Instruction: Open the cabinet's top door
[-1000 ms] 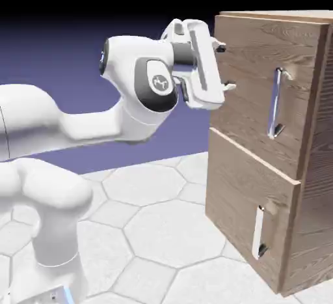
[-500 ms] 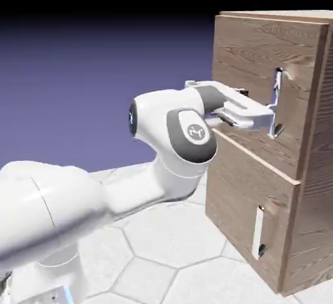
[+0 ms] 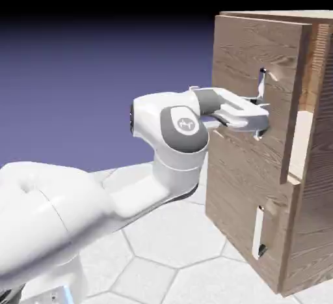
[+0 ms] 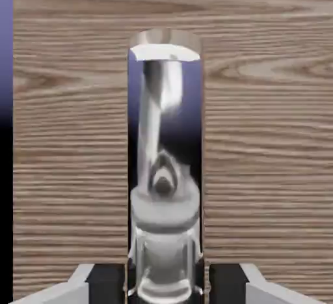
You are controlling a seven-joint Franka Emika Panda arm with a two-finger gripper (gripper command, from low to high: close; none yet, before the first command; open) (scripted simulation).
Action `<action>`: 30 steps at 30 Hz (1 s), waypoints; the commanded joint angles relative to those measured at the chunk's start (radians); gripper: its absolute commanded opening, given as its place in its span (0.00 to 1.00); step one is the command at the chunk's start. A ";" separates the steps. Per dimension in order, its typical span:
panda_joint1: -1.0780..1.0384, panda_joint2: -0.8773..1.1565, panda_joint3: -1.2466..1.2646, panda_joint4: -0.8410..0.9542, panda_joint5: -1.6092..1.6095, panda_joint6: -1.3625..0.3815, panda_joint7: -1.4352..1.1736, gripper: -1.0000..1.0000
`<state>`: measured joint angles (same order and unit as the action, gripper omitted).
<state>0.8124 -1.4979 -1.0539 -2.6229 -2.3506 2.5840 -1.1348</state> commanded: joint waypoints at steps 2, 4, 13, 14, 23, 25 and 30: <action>-0.063 -0.015 0.054 -0.073 0.014 -0.066 0.035 0.00; -0.127 -0.031 0.119 -0.145 0.043 -0.135 0.068 0.00; -0.292 -0.103 0.445 -0.363 0.276 -0.393 0.156 0.00; -0.299 -0.109 0.481 -0.377 0.306 -0.417 0.162 0.00; -0.303 -0.123 0.807 -0.445 0.584 -0.612 0.217 0.00; -0.299 -0.114 0.880 -0.448 0.647 -0.651 0.231 0.00; -0.186 -0.105 0.961 -0.450 0.705 -0.812 0.246 0.00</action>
<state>0.6266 -1.6028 -0.0939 -3.0718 -1.6457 1.7708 -0.8884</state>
